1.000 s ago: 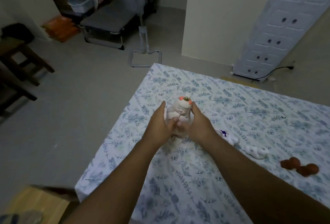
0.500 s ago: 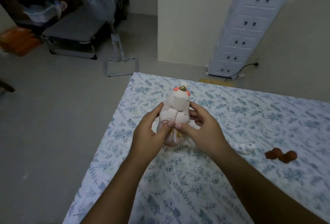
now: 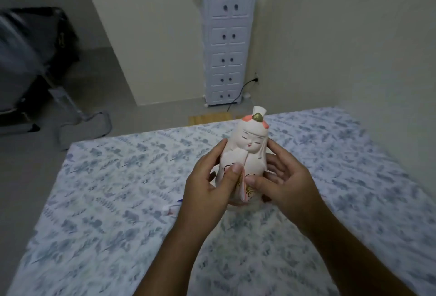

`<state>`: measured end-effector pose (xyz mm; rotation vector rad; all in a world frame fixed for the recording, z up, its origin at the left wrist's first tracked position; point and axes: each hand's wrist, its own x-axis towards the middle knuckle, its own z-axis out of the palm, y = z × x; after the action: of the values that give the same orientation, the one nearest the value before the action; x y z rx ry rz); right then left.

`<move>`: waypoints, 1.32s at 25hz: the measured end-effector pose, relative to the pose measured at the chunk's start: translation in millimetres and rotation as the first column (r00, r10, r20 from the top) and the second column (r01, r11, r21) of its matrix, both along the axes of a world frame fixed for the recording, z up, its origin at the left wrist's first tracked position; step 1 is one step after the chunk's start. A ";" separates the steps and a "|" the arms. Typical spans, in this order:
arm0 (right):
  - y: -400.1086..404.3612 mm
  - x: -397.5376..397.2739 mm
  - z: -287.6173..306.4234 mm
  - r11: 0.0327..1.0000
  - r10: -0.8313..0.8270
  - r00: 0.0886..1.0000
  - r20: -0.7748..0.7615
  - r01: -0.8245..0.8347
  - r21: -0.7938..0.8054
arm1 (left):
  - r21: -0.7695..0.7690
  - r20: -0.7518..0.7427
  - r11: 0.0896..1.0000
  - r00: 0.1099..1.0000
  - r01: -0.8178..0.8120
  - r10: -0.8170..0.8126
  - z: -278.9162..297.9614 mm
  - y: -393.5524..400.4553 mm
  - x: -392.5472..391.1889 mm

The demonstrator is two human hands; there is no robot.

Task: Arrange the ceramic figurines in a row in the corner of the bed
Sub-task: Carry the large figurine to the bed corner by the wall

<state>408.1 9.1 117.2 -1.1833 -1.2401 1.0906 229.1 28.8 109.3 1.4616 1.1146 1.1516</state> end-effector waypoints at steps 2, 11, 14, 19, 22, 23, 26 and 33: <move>10.0 62.5 -11.6 0.995 -0.094 0.996 -0.015 0.093 -0.017 | -0.053 -0.017 0.994 0.996 0.092 -0.093 -6.6 20.6 65.9; 97.1 328.8 -88.0 0.848 -0.522 0.850 0.077 0.526 -0.061 | -0.286 0.038 0.917 0.960 0.277 -0.278 -58.7 152.7 381.8; 133.7 379.8 -110.4 0.769 -0.636 0.770 0.052 0.638 -0.046 | -0.311 0.033 0.897 0.947 0.313 -0.319 -75.0 194.3 449.7; 175.1 429.7 -142.1 0.644 -0.765 0.644 0.022 0.764 0.038 | -0.319 0.017 0.878 0.928 0.357 -0.372 -100.4 241.4 525.0; 185.8 439.6 -155.3 0.613 -0.790 0.610 0.066 0.783 0.101 | -0.311 0.020 0.877 0.925 0.365 -0.378 -109.6 257.3 541.6; 188.3 441.5 -160.3 0.614 -0.789 0.608 0.083 0.781 0.114 | -0.311 0.024 0.877 0.925 0.367 -0.379 -112.0 261.4 544.5; 193.1 446.1 -175.5 0.608 -0.794 0.602 0.086 0.788 0.099 | -0.296 0.018 0.880 0.924 0.371 -0.383 -119.5 265.6 551.0; 194.4 451.9 -193.4 0.608 -0.792 0.598 0.120 0.790 0.075 | -0.238 0.004 0.895 0.922 0.377 -0.387 -129.9 265.9 559.6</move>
<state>859.9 203.5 -76.2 -1.5980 -0.6499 0.3101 788.7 294.7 -20.6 1.4424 0.9034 0.6902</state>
